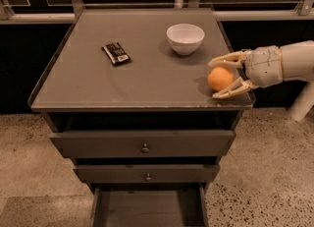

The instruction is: Pick orange from bottom drawer and place on counter

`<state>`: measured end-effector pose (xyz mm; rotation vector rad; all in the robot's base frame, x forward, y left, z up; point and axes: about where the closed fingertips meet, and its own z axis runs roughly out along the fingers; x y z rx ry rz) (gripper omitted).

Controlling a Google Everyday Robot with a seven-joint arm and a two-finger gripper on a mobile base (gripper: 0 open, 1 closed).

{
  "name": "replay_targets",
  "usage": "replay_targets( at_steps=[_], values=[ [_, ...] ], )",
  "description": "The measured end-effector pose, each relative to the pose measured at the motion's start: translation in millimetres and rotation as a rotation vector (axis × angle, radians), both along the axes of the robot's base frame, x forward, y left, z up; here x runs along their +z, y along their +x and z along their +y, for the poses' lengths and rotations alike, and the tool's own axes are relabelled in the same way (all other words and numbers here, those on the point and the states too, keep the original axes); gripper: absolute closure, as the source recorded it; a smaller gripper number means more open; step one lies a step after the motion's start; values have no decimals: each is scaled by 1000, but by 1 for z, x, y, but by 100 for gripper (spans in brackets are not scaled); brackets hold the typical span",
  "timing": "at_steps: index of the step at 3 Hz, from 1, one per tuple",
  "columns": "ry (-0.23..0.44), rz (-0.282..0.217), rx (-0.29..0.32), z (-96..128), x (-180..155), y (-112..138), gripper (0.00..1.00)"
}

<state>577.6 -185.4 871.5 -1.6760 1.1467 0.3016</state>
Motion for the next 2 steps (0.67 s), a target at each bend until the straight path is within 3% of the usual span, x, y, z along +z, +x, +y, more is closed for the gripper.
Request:
replay_targets(
  at_steps=[1,2],
  values=[
    [0,0,0,0,0,0,0],
    [0,0,0,0,0,0,0]
  ],
)
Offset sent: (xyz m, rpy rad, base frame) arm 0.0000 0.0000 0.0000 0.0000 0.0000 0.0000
